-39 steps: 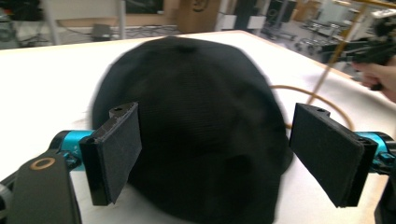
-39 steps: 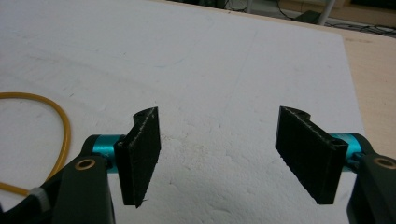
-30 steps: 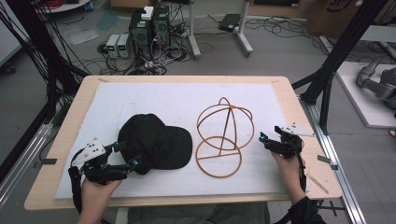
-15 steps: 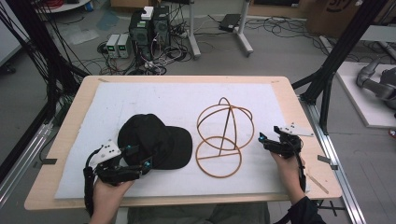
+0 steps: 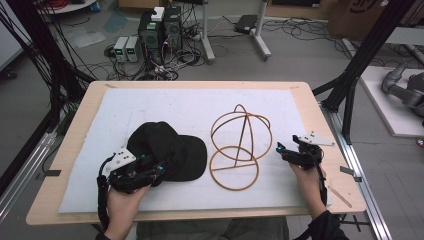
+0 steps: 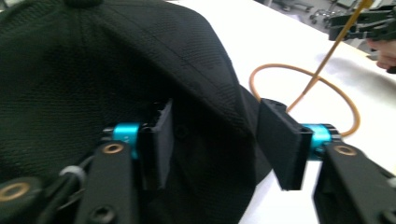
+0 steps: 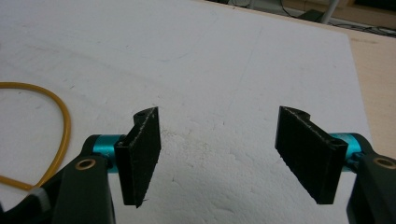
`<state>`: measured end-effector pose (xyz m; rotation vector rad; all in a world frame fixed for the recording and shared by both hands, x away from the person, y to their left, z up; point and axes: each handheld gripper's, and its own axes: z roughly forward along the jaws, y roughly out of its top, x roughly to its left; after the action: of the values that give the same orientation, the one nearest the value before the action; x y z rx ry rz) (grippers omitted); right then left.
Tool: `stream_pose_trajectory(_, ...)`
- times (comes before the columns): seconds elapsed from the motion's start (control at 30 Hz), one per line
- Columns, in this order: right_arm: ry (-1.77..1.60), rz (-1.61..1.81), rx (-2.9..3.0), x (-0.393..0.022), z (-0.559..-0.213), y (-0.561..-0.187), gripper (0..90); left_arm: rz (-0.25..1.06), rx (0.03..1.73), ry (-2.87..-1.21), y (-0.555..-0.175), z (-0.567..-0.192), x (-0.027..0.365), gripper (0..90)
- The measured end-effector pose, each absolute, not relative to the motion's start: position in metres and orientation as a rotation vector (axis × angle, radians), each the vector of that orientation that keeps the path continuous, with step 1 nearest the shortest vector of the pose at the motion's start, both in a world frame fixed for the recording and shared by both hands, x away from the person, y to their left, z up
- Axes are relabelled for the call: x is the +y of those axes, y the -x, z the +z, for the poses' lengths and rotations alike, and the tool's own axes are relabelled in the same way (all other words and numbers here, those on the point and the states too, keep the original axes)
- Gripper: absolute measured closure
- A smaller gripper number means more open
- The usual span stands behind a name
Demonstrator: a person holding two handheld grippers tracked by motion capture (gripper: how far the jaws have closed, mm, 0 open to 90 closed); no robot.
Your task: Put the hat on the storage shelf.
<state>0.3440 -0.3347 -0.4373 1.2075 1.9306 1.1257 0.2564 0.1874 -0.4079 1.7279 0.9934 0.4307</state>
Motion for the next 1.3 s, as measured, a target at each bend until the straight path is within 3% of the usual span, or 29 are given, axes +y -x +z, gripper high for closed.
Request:
stream_pose_trajectory(0.47,-1.191,1.122,1.938,-0.333,-0.438,-0.344,30.7,0.542,1.07,-1.722,-0.251,-0.409,0.171,50.1)
stream_pose_trajectory(1.0,-1.172,1.115,1.951,-0.331,-0.438,-0.345,30.7,0.493,1.023,-1.667,-0.255,-0.413,0.18,83.3)
stream_pose_trajectory(1.3,-1.165,1.109,1.956,-0.33,-0.438,-0.344,30.8,0.505,0.941,-1.632,-0.254,-0.404,0.182,85.6)
